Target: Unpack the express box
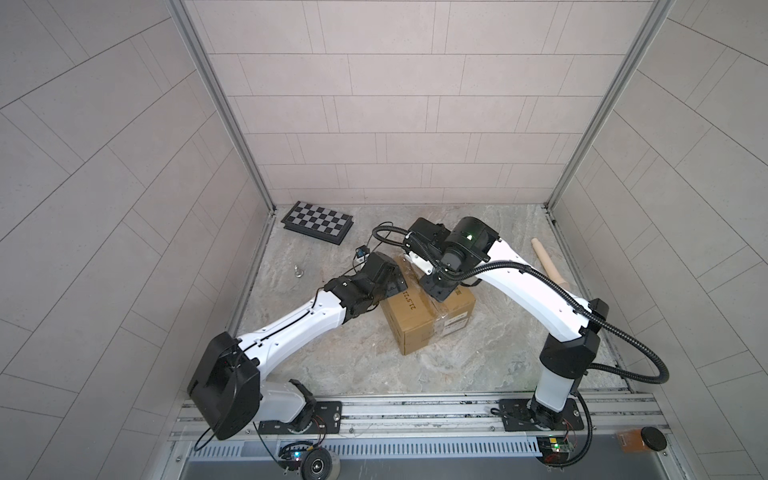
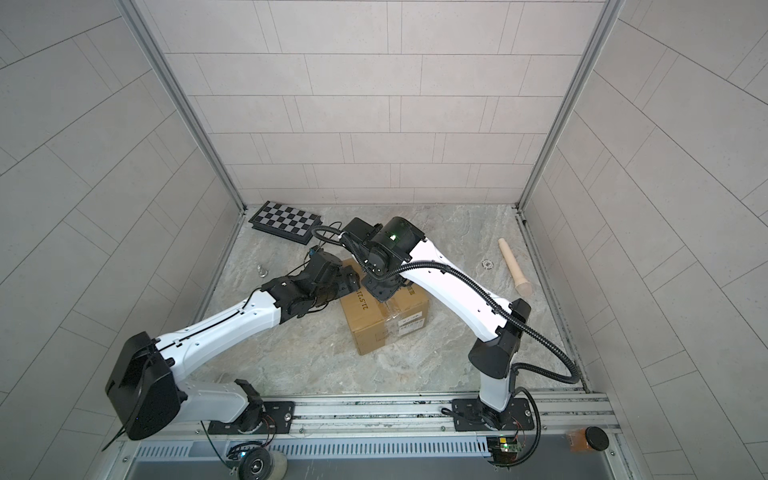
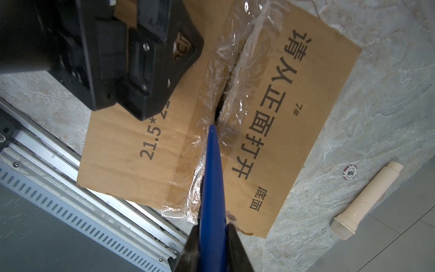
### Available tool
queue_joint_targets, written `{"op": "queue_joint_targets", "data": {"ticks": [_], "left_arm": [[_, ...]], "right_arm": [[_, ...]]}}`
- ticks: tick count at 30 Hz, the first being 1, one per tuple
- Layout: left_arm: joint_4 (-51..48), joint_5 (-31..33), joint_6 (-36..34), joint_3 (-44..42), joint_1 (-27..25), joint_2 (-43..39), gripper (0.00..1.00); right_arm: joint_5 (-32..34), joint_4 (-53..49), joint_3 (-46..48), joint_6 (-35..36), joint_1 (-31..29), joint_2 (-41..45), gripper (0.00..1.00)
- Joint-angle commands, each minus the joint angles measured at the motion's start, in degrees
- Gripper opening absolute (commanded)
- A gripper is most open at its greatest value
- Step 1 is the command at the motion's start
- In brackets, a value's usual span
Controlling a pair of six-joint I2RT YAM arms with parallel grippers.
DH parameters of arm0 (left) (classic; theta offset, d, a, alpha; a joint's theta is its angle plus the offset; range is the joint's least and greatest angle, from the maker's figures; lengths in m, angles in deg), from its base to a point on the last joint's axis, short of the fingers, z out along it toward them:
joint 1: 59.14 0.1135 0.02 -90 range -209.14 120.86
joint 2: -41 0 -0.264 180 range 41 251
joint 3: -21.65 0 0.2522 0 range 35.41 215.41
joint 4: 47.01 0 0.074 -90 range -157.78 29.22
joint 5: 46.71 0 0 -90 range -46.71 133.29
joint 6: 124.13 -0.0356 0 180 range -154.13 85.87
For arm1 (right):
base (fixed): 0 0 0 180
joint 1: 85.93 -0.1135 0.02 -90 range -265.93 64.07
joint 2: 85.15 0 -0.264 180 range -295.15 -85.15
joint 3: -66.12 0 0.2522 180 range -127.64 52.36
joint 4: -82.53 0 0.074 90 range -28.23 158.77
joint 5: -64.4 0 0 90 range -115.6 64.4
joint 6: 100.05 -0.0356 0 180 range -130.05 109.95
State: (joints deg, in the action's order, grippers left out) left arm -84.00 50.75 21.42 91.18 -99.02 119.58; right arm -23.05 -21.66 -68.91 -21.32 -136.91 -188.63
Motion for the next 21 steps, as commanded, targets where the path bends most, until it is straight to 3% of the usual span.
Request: {"op": "queue_joint_targets", "data": {"ticks": [1,11,21], "left_arm": [[-16.70,4.49,-0.98,-4.87,1.08,5.72,0.98],[-16.82,4.56,-1.14,-4.88,1.47,6.14,0.98],[-16.37,4.34,-1.41,-4.48,1.47,5.00,0.98]], "right_arm": [[-8.96,-9.04,0.60,-0.24,-1.84,2.14,0.00],[-10.78,-11.28,2.16,0.43,-1.84,7.06,0.00],[-12.06,-5.39,4.53,0.70,-1.60,2.62,0.00]]}}
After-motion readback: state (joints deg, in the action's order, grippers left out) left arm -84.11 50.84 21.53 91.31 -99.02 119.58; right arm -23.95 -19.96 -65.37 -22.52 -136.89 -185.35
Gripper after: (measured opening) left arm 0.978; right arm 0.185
